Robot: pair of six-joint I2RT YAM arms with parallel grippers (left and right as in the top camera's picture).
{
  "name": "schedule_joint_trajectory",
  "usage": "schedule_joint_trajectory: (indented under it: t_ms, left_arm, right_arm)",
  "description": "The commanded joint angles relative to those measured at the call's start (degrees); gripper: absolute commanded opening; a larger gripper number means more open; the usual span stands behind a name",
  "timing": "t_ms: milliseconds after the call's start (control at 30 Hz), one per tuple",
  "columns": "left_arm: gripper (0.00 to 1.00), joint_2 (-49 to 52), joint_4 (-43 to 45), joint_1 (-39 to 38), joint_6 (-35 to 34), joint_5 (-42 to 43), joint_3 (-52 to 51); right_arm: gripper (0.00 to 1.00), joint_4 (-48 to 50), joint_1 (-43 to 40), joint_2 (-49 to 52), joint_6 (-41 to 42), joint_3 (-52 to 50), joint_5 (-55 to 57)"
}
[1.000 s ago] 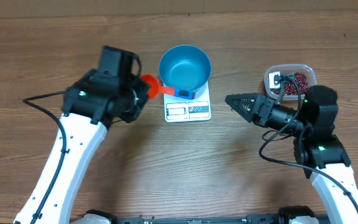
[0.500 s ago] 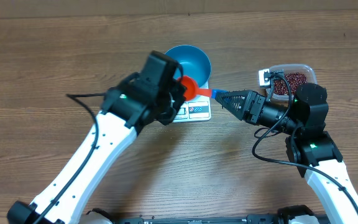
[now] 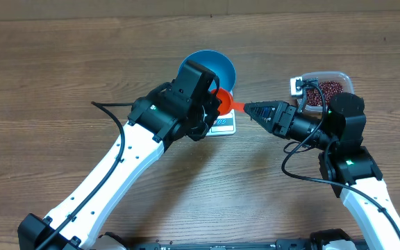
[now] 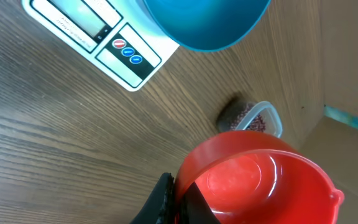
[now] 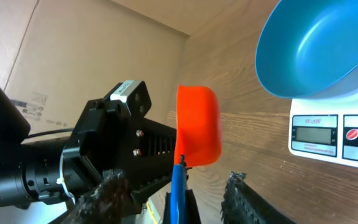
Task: Scoop item into bowl and weigh 150g on scale
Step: 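Reach the right gripper to the scoop's blue handle and grasp it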
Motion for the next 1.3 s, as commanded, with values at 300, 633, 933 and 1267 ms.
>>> schedule_joint_trajectory:
  t_ms: [300,633,933,1267]
  left_arm:
    - [0.04,0.02,0.83,-1.97,-3.74,-1.22,0.35]
    - [0.04,0.02,0.87,-2.38,-4.02,-1.20,0.35]
    - [0.04,0.02,0.66,-3.17,-6.75,-1.29,0.35]
    - [0.04,0.04,0.48,-3.65,-11.74,-1.64,0.35]
  right_arm:
    - [0.59,0.24,0.35,0.09,-0.15,0.85,0.68]
    - [0.39,0.24,0.35,0.09,-0.15,0.85,1.11]
    - [0.39,0.22,0.33,0.09,-0.11,0.83,2.58]
    - [0.33,0.26,0.35,0.09,0.11,0.83,3.63]
